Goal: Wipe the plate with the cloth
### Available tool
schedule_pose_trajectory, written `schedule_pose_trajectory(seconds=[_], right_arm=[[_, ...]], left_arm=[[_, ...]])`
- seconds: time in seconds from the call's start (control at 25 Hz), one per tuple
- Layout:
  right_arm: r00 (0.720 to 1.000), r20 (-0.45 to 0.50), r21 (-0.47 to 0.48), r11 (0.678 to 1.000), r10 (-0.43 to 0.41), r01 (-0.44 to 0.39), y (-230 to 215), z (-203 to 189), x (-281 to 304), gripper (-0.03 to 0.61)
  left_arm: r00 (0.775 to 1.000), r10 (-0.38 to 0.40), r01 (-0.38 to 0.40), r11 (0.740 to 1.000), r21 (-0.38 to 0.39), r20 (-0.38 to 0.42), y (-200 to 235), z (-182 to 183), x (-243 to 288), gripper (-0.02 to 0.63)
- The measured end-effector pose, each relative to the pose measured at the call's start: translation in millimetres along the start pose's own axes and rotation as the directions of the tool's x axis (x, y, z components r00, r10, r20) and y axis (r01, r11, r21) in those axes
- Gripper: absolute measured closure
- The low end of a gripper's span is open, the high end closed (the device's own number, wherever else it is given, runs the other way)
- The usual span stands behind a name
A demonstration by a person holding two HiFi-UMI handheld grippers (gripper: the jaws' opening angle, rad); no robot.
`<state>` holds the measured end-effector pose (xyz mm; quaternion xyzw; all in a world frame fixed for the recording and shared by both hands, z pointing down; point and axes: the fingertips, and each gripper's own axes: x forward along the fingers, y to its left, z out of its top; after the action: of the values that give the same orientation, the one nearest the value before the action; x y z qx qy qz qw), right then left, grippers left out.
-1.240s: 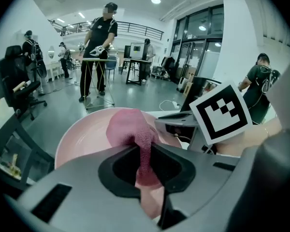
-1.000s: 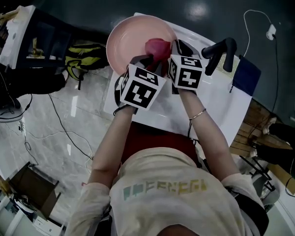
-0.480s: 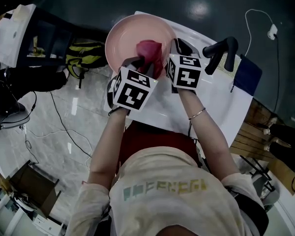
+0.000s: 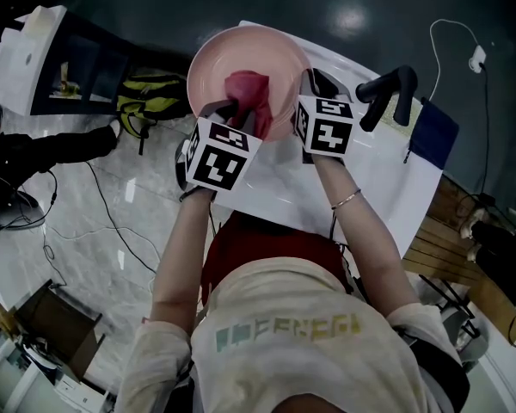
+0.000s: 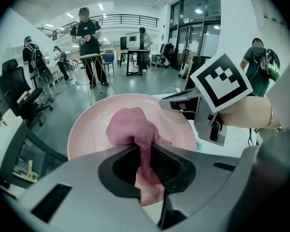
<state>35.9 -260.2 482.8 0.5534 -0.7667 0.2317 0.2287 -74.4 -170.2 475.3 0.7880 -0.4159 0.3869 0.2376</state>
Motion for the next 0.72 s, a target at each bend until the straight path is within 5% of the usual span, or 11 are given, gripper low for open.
schedule_pose_trajectory(seconds=[0.36, 0.72], right_arm=[[1.000, -0.001, -0.003, 1.000, -0.006, 0.006, -0.2, -0.1, -0.2, 0.537], [1.000, 0.005, 0.001, 1.000, -0.010, 0.010, -0.5, 0.9, -0.1, 0.538]], left_arm=[[0.998, 0.058, -0.056, 0.996, 0.069, -0.023, 21.1, -2.2, -3.8, 0.546], [0.995, 0.100, -0.099, 0.994, 0.044, -0.023, 46.4, -6.4, -9.3, 0.545]])
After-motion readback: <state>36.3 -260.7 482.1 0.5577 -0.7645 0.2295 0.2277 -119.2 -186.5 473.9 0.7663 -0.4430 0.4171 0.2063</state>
